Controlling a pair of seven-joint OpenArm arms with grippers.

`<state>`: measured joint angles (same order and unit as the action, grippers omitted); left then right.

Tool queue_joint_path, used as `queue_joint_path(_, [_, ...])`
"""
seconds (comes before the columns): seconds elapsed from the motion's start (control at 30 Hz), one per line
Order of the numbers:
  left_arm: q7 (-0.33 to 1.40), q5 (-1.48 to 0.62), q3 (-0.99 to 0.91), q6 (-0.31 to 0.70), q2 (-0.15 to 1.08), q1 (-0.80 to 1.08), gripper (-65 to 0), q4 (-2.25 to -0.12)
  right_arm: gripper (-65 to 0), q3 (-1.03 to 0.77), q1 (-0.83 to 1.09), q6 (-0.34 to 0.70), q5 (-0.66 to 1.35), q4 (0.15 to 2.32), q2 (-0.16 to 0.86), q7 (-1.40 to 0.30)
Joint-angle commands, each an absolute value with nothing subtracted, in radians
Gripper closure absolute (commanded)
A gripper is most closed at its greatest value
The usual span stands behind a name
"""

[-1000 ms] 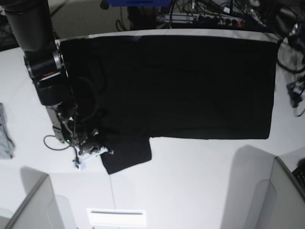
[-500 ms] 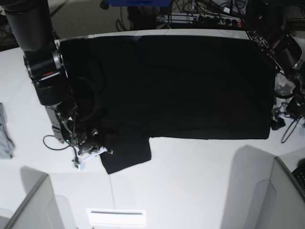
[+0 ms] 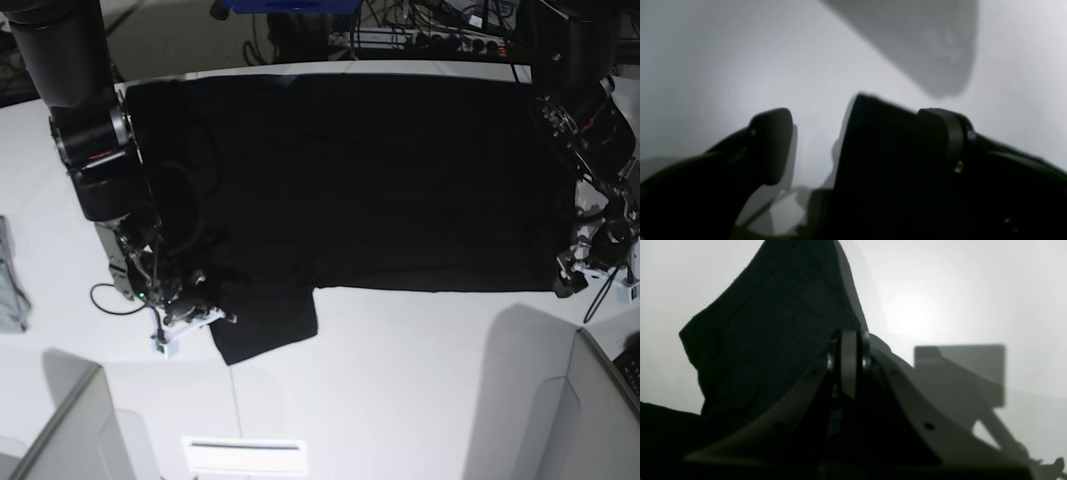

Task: Fold the T-shirt properly
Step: 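Move the left gripper down to the shirt's opposite side edge and grasp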

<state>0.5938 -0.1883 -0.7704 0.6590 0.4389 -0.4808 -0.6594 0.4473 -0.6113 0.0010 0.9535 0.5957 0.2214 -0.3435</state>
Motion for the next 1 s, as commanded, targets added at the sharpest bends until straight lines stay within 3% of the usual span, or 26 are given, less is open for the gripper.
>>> queue_joint_path(0.0, [0.578, -0.202, -0.759, 0.665, 0.461, -0.509, -55.6, -0.665, 0.0, 0.447, -0.636, -0.002, 0.949, 0.605, 0.231, -0.354])
queue_joint_path(0.1, [0.559, -0.202, -0.668, 0.661, 0.461, -0.522, -55.6, -0.664, 0.0, 0.447, -0.636, -0.002, 0.949, 0.605, 0.231, -0.354])
queue_joint_path(0.27, [0.504, -0.211, -0.596, 0.567, 0.461, -0.522, -55.6, -0.661, 0.0, 0.447, -0.636, -0.002, 0.949, 0.605, 0.231, -0.354])
queue_joint_path(0.6, [0.452, -0.200, -0.593, 0.564, 0.464, -0.631, -55.5, -0.440, 0.0, 0.447, -0.636, -0.002, 0.949, 0.605, 0.232, -0.354])
queue_joint_path(0.9, [0.444, -0.200, -0.591, 0.561, 0.460, -0.627, -55.1, -0.418, 0.0, 0.447, -0.634, -0.002, 0.949, 0.605, 0.246, -0.354])
queue_joint_path(0.97, [0.444, -0.200, -0.591, 0.561, 0.460, -0.621, -51.5, -0.418, 0.0, 0.447, -0.634, -0.002, 0.949, 0.605, 0.249, -0.354])
